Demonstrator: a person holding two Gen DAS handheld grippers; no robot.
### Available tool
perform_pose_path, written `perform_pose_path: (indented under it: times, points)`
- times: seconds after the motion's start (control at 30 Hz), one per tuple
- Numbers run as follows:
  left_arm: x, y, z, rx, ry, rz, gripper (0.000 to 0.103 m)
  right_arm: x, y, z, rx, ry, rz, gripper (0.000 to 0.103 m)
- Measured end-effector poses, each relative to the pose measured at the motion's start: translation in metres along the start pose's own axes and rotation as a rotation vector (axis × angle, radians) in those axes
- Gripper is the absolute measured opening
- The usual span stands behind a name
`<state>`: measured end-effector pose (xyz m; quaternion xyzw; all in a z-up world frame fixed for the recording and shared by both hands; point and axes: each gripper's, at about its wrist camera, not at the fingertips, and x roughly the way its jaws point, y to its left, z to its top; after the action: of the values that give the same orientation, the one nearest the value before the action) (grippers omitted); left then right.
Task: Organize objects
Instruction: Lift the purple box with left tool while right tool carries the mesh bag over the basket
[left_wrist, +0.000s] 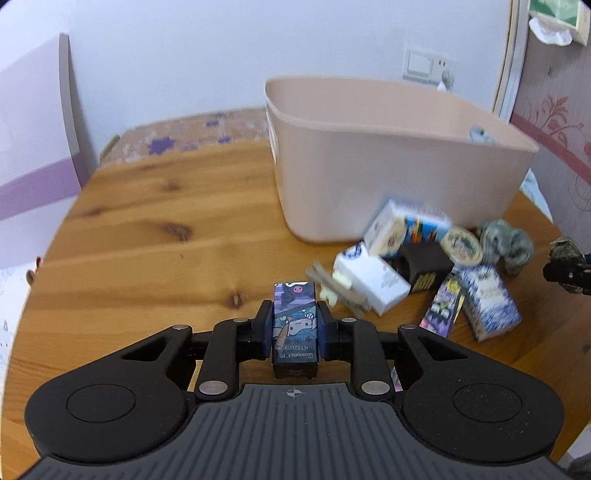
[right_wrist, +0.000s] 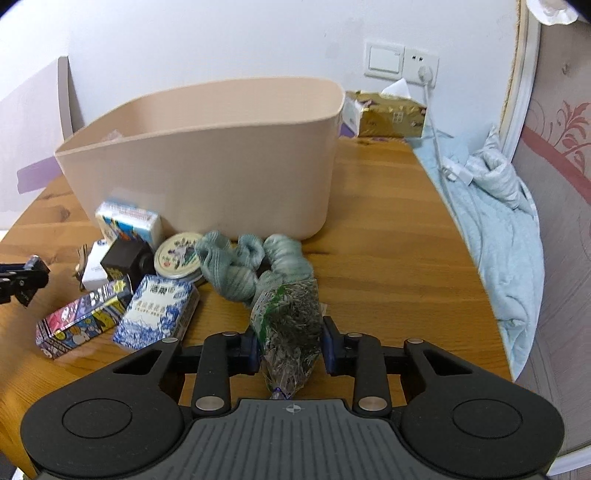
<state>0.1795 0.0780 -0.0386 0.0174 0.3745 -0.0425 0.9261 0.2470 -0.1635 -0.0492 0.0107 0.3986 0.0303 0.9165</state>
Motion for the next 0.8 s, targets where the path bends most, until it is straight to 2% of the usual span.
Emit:
perform_pose_path:
  times: [0.27, 0.8]
  points:
    - [-0.026, 0.000, 0.028, 0.007, -0.098, 0.011, 0.023, -0.018, -0.010, 0.021, -0.004, -0.073, -0.021, 0.029]
    - [-0.048, -0.016, 0.090, 0.048, -0.253, 0.006, 0.023, -0.041, -0.012, 0.070, -0.083, -0.199, -0.026, 0.029]
